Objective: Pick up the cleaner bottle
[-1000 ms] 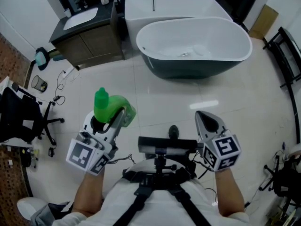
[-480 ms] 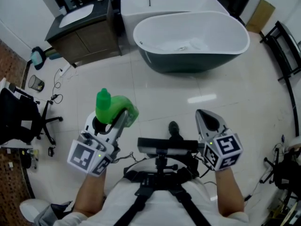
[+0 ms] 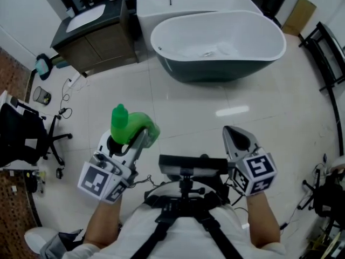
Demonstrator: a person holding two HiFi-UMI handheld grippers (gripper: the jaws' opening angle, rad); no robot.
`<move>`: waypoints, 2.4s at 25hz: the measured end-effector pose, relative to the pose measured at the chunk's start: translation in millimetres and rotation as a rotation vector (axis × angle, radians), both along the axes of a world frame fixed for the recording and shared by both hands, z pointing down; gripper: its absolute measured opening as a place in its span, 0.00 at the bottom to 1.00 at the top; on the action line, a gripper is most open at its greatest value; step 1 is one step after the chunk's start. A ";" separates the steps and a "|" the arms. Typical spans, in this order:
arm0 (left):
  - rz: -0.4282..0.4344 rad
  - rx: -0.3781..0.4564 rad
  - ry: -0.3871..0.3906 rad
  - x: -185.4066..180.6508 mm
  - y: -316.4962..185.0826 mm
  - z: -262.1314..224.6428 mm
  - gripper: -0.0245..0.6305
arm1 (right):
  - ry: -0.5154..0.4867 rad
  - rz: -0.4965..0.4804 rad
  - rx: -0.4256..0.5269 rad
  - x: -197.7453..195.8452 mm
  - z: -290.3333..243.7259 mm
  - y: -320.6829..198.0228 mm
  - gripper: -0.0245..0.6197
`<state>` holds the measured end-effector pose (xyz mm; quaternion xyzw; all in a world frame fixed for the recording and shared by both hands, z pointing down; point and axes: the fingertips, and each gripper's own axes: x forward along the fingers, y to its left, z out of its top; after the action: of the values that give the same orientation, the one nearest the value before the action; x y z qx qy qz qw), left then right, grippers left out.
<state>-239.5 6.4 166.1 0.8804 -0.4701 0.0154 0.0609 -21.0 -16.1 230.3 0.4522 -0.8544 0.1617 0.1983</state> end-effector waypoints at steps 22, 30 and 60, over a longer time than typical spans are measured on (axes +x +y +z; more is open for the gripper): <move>-0.061 0.022 0.035 72.3 -16.7 -23.2 0.28 | -0.002 -0.104 0.030 63.1 -20.1 -38.3 0.05; -0.048 0.011 0.022 83.3 -20.3 -22.2 0.28 | -0.009 -0.113 0.017 66.7 -13.6 -39.2 0.05; -0.027 -0.003 0.023 98.7 -27.4 -18.5 0.28 | 0.011 -0.152 0.007 66.2 -7.8 -35.1 0.05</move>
<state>-140.9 -21.0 147.6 0.8738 -0.4814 0.0050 0.0680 45.2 -51.2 222.4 0.3874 -0.8858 0.1405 0.2132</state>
